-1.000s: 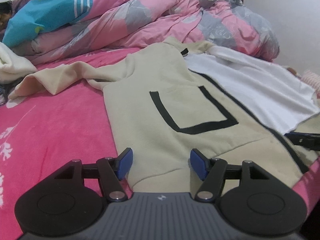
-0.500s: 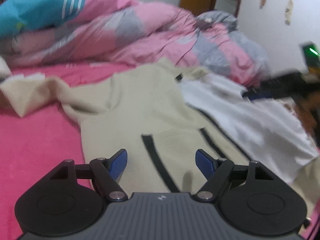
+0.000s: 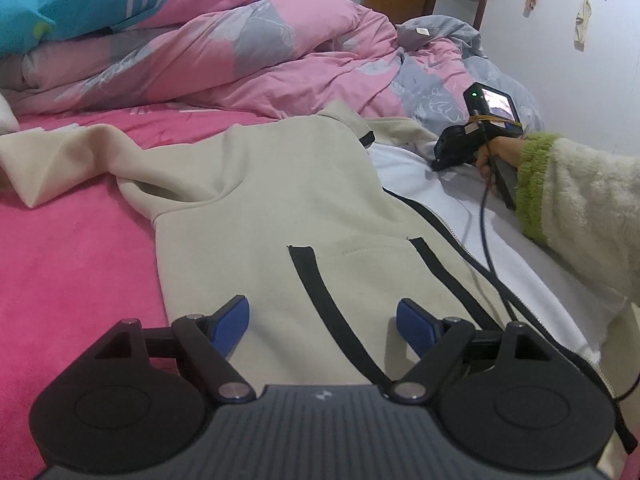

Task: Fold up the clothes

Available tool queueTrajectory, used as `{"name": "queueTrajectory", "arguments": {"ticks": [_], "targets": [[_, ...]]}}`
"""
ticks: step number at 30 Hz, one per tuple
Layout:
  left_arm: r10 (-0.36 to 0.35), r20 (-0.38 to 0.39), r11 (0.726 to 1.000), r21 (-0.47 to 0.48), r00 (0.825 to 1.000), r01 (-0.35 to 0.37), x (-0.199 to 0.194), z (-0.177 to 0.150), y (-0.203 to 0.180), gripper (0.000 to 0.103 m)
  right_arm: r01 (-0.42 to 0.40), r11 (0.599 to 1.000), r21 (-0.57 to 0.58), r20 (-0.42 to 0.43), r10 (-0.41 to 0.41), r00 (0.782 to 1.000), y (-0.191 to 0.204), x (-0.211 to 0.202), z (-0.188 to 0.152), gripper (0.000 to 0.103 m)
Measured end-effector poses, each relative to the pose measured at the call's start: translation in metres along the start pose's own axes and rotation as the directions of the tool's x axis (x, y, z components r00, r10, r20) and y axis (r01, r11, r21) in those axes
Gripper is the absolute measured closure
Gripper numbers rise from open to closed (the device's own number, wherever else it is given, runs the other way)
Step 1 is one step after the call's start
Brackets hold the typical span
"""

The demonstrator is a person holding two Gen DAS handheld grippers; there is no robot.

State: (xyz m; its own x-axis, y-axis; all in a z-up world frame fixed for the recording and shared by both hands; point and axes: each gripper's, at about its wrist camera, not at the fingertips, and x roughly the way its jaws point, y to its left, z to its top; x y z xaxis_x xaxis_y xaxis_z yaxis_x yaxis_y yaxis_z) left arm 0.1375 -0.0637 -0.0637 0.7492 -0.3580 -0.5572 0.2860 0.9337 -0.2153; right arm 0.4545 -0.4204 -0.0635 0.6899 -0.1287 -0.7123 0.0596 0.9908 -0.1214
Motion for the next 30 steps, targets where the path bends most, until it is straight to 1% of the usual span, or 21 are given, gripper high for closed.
{"name": "queueTrajectory", "arguments": {"ticks": [3, 4, 5, 6, 7, 8, 9, 10, 11, 13, 15, 18, 20, 21, 23, 24, 25, 26, 27, 28, 30], "targets": [[0.000, 0.001, 1.000, 0.000, 1.000, 0.000, -0.001, 0.000, 0.000, 0.021, 0.099, 0.994, -0.045, 0.030, -0.098, 0.995, 0.008, -0.002, 0.001, 0.103], [-0.003, 0.001, 1.000, -0.001, 1.000, 0.003, 0.000, 0.000, 0.000, 0.020, 0.111, 0.992, -0.057, 0.036, -0.109, 0.993, 0.013, -0.009, 0.001, 0.103], [-0.006, 0.002, 1.000, -0.002, 1.000, 0.006, 0.000, -0.001, 0.001, 0.019, 0.097, 0.994, -0.048, 0.062, -0.094, 0.994, 0.018, -0.025, -0.001, 0.100], [-0.009, 0.003, 1.000, -0.003, 1.000, 0.009, -0.001, -0.001, 0.001, 0.018, -0.005, 1.000, -0.022, 0.090, 0.007, 0.996, 0.019, -0.040, -0.004, 0.098], [-0.011, 0.004, 1.000, -0.004, 1.000, 0.011, -0.001, -0.001, 0.001, 0.018, -0.108, 0.994, 0.001, 0.120, 0.108, 0.987, 0.021, -0.054, -0.008, 0.093], [-0.014, 0.005, 1.000, -0.005, 1.000, 0.014, -0.001, -0.001, 0.001, 0.018, -0.211, 0.977, 0.022, 0.152, 0.205, 0.967, 0.023, -0.069, -0.011, 0.081], [-0.016, 0.006, 1.000, -0.007, 1.000, 0.017, -0.001, -0.001, 0.002, 0.018, -0.310, 0.950, 0.038, 0.184, 0.298, 0.937, 0.025, -0.083, -0.014, 0.075], [-0.020, 0.008, 1.000, -0.011, 1.000, 0.020, -0.001, -0.001, 0.003, 0.018, -0.369, 0.928, 0.044, 0.188, 0.355, 0.916, 0.028, -0.079, -0.015, 0.064], [-0.025, 0.011, 1.000, -0.018, 1.000, 0.026, -0.002, -0.001, 0.004, 0.018, -0.427, 0.903, 0.051, 0.193, 0.411, 0.891, 0.032, -0.076, -0.016, 0.060], [-0.034, 0.015, 0.999, -0.029, 0.999, 0.035, -0.002, -0.001, 0.006, 0.018, -0.537, 0.841, 0.064, 0.202, 0.516, 0.833, 0.038, -0.070, -0.018, 0.056], [-0.043, 0.019, 0.998, -0.040, 0.999, 0.043, -0.003, -0.002, 0.007, 0.018, -0.581, 0.804, 0.126, 0.191, 0.555, 0.810, 0.038, -0.046, -0.019, 0.055], [-0.040, 0.018, 0.999, -0.035, 0.999, 0.041, -0.002, -0.002, 0.007, 0.017, -0.642, 0.741, 0.198, 0.197, 0.611, 0.767, 0.034, -0.015, -0.017, 0.055], [-0.039, 0.018, 0.999, -0.033, 0.999, 0.040, -0.002, -0.002, 0.007, 0.017, -0.695, 0.685, 0.218, 0.215, 0.661, 0.719, 0.035, -0.007, -0.021, 0.055], [-0.040, 0.018, 0.999, -0.034, 0.999, 0.040, -0.002, -0.002, 0.007, 0.017, -0.710, 0.667, 0.227, 0.227, 0.673, 0.704, 0.036, -0.001, -0.022, 0.055], [-0.039, 0.018, 0.999, -0.033, 0.999, 0.039, -0.003, -0.002, 0.007, 0.017, -0.727, 0.644, 0.238, 0.244, 0.685, 0.687, 0.037, 0.009, -0.021, 0.056], [-0.037, 0.017, 0.999, -0.031, 0.999, 0.037, -0.003, -0.002, 0.006, 0.017, -0.738, 0.629, 0.245, 0.252, 0.694, 0.674, 0.039, 0.013, -0.021, 0.058], [-0.035, 0.017, 0.999, -0.029, 0.999, 0.036, -0.002, -0.002, 0.006, 0.017, -0.749, 0.613, 0.251, 0.259, 0.703, 0.662, 0.041, 0.018, -0.021, 0.071], [-0.033, 0.016, 0.999, -0.027, 0.999, 0.034, -0.002, -0.002, 0.006, 0.017, -0.755, 0.606, 0.249, 0.260, 0.709, 0.655, 0.043, 0.018, -0.020, 0.081], [-0.032, 0.017, 0.999, -0.026, 0.999, 0.032, -0.002, -0.002, 0.005, 0.017, -0.761, 0.600, 0.247, 0.260, 0.716, 0.648, 0.045, 0.019, -0.019, 0.083], [-0.031, 0.017, 0.999, -0.025, 0.999, 0.031, -0.002, -0.002, 0.005, 0.017, -0.765, 0.600, 0.233, 0.270, 0.716, 0.644, 0.046, 0.016, -0.017, 0.087], [-0.031, 0.017, 0.999, -0.024, 0.999, 0.031, -0.002, -0.002, 0.005, 0.017, -0.747, 0.640, 0.180, 0.287, 0.692, 0.663, 0.050, 0.000, -0.011, 0.089]]}}
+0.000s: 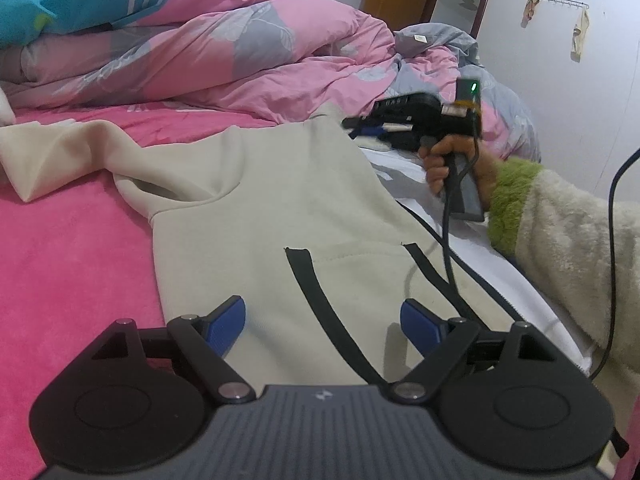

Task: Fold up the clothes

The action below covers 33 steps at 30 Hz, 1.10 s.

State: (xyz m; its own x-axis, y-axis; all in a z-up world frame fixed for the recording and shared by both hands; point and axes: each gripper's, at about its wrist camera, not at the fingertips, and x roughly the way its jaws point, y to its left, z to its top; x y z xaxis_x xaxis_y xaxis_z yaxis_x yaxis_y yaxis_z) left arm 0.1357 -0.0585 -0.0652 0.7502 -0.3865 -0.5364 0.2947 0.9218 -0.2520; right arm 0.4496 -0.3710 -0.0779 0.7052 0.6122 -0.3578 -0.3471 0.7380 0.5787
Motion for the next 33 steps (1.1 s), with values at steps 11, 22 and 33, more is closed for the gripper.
{"name": "queueTrajectory", "arguments": {"ticks": [11, 22, 33], "targets": [[0.002, 0.000, 1.000, 0.001, 1.000, -0.002, 0.000, 0.000, 0.000, 0.017, 0.428, 0.428, -0.796, 0.177, -0.511, 0.841, 0.133, 0.033, -0.022, 0.090], [0.002, 0.001, 1.000, 0.002, 1.000, -0.002, 0.001, 0.000, 0.000, 0.017, 0.461, 0.552, -0.694, 0.091, -0.568, 0.818, 0.089, 0.028, 0.000, 0.072], [0.004, 0.000, 1.000, 0.002, 1.000, -0.004, 0.001, 0.001, 0.000, 0.017, 0.015, 0.529, -0.848, -0.236, -0.404, 0.884, 0.091, 0.006, -0.058, 0.091]]}}
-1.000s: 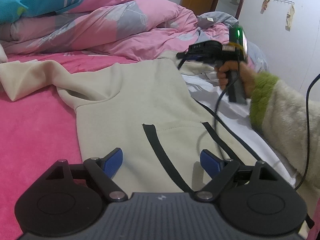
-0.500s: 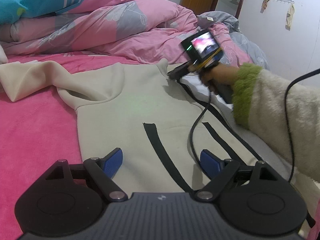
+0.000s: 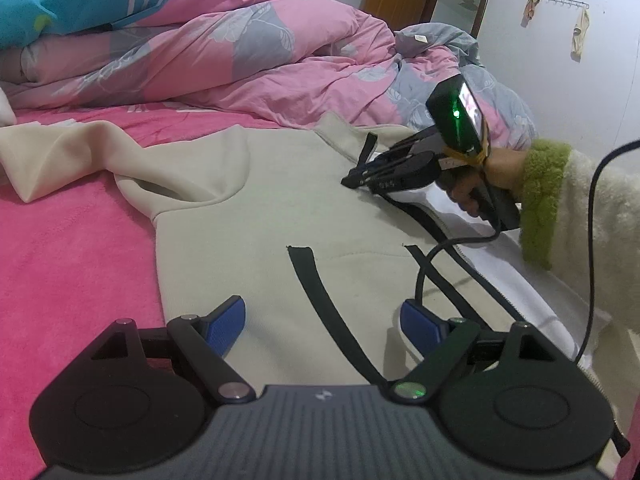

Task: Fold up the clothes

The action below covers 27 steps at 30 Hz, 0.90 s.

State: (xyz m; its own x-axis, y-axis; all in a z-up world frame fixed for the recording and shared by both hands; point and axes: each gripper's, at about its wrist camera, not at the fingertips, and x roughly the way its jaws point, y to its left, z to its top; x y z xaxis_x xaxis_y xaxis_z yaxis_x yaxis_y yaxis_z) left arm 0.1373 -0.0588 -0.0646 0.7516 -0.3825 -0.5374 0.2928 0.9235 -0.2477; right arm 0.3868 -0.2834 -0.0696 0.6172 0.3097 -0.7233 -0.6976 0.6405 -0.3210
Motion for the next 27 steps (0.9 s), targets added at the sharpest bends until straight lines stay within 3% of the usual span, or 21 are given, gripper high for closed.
{"name": "queueTrajectory", "arguments": {"ticks": [1, 4, 5, 7, 8, 10, 12, 15, 17, 21, 24, 25, 27], "targets": [[0.000, 0.000, 1.000, 0.000, 1.000, 0.000, 0.000, 0.000, 0.000, 0.017, 0.015, 1.000, -0.015, 0.033, -0.014, 0.999, 0.002, -0.002, -0.003, 0.091], [-0.005, 0.002, 1.000, -0.005, 1.000, 0.005, -0.001, 0.000, 0.001, 0.017, 0.047, 0.994, 0.097, 0.011, -0.049, 0.999, -0.011, -0.028, 0.011, 0.095], [-0.006, 0.003, 1.000, -0.006, 1.000, 0.006, -0.001, 0.000, 0.001, 0.017, 0.036, 0.997, 0.071, 0.037, -0.039, 0.999, -0.006, -0.043, 0.011, 0.095], [-0.007, 0.004, 1.000, -0.008, 1.000, 0.007, -0.001, -0.001, 0.002, 0.017, -0.068, 0.996, 0.062, 0.067, 0.064, 0.996, -0.005, -0.071, 0.009, 0.095], [-0.008, 0.004, 1.000, -0.008, 1.000, 0.008, -0.001, -0.001, 0.002, 0.017, -0.145, 0.988, 0.059, 0.051, 0.142, 0.989, -0.003, -0.078, 0.006, 0.095], [-0.008, 0.002, 1.000, -0.010, 1.000, 0.008, -0.001, 0.000, 0.002, 0.017, -0.219, 0.975, 0.018, -0.027, 0.220, 0.975, 0.014, -0.071, -0.005, 0.096], [-0.005, 0.002, 1.000, -0.007, 1.000, 0.005, -0.001, 0.000, 0.001, 0.017, -0.173, 0.984, -0.049, -0.060, 0.170, 0.984, 0.033, -0.052, -0.025, 0.096], [0.001, 0.000, 1.000, 0.000, 1.000, -0.001, -0.001, 0.000, 0.000, 0.017, -0.142, 0.986, 0.089, -0.052, 0.147, 0.988, 0.020, -0.066, -0.018, 0.096], [0.003, -0.002, 1.000, 0.005, 1.000, -0.003, -0.001, 0.000, -0.001, 0.016, -0.115, 0.992, 0.056, -0.040, 0.118, 0.992, 0.026, -0.093, -0.015, 0.092], [0.005, -0.002, 1.000, 0.007, 1.000, -0.005, -0.001, -0.001, -0.001, 0.016, -0.270, 0.959, 0.091, 0.017, 0.269, 0.963, 0.052, -0.145, -0.034, 0.092], [0.014, -0.007, 1.000, 0.017, 1.000, -0.014, 0.000, 0.000, -0.003, 0.016, -0.256, 0.965, 0.049, -0.078, 0.259, 0.963, 0.097, -0.126, -0.062, 0.089], [0.017, -0.007, 1.000, 0.020, 1.000, -0.017, -0.001, 0.000, -0.003, 0.016, -0.207, 0.978, 0.034, -0.017, 0.208, 0.978, 0.106, -0.132, -0.068, 0.089], [0.019, -0.007, 1.000, 0.021, 1.000, -0.019, -0.001, -0.001, -0.004, 0.016, -0.185, 0.971, 0.152, -0.025, 0.190, 0.981, 0.096, -0.141, -0.063, 0.089]]}}
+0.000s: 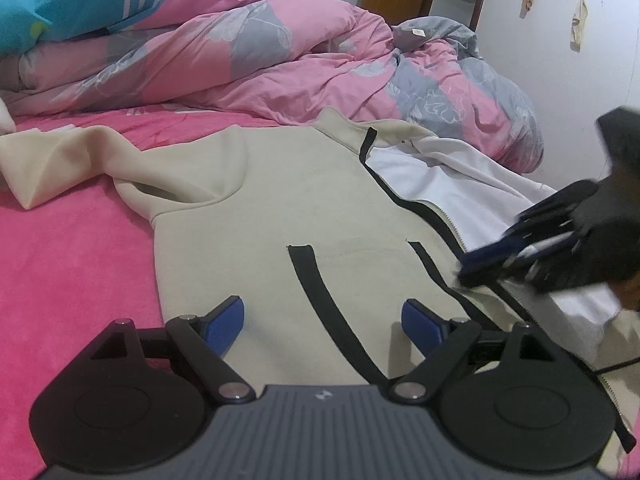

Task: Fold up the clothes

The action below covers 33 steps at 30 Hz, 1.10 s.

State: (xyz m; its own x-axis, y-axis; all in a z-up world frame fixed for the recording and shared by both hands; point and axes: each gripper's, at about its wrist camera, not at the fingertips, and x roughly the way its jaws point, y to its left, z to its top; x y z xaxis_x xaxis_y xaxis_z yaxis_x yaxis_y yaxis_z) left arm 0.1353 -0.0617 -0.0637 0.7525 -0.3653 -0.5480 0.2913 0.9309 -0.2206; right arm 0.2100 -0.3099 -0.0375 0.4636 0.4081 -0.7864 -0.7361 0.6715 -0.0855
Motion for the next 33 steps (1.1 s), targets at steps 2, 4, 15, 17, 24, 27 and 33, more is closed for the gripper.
{"name": "queueTrajectory", "arguments": {"ticks": [2, 4, 15, 17, 24, 27, 33], "targets": [[-0.002, 0.001, 1.000, -0.002, 1.000, 0.002, 0.000, 0.000, 0.000, 0.016, 0.016, 0.995, 0.101, 0.033, -0.019, 0.999, -0.004, -0.017, 0.005, 0.088], [-0.011, 0.005, 1.000, -0.017, 1.000, 0.011, -0.001, 0.000, 0.003, 0.016, 0.015, 0.988, 0.154, 0.098, -0.030, 0.995, 0.001, -0.037, 0.005, 0.081], [0.000, 0.022, 0.986, -0.168, 1.000, 0.003, -0.016, 0.008, 0.017, 0.013, 0.083, 0.897, 0.434, 0.137, -0.157, 0.978, 0.045, -0.028, -0.048, 0.051], [0.026, 0.039, 0.971, -0.238, 0.999, -0.016, -0.028, 0.008, 0.021, 0.013, 0.100, 0.872, 0.479, 0.134, -0.185, 0.974, 0.048, -0.032, -0.046, 0.045], [0.116, 0.108, 0.948, -0.308, 0.987, -0.078, -0.086, 0.018, 0.038, 0.004, 0.034, 0.680, 0.732, 0.239, -0.303, 0.923, 0.073, -0.063, -0.064, 0.018], [0.162, 0.113, 0.947, -0.298, 0.980, -0.122, -0.115, 0.025, 0.045, 0.000, -0.064, 0.607, 0.792, 0.293, -0.286, 0.912, 0.088, -0.072, -0.079, 0.017], [0.196, 0.115, 0.955, -0.250, 0.974, -0.163, -0.179, 0.040, 0.068, 0.000, -0.055, 0.612, 0.789, 0.280, -0.279, 0.918, 0.109, -0.082, -0.071, 0.015]]}}
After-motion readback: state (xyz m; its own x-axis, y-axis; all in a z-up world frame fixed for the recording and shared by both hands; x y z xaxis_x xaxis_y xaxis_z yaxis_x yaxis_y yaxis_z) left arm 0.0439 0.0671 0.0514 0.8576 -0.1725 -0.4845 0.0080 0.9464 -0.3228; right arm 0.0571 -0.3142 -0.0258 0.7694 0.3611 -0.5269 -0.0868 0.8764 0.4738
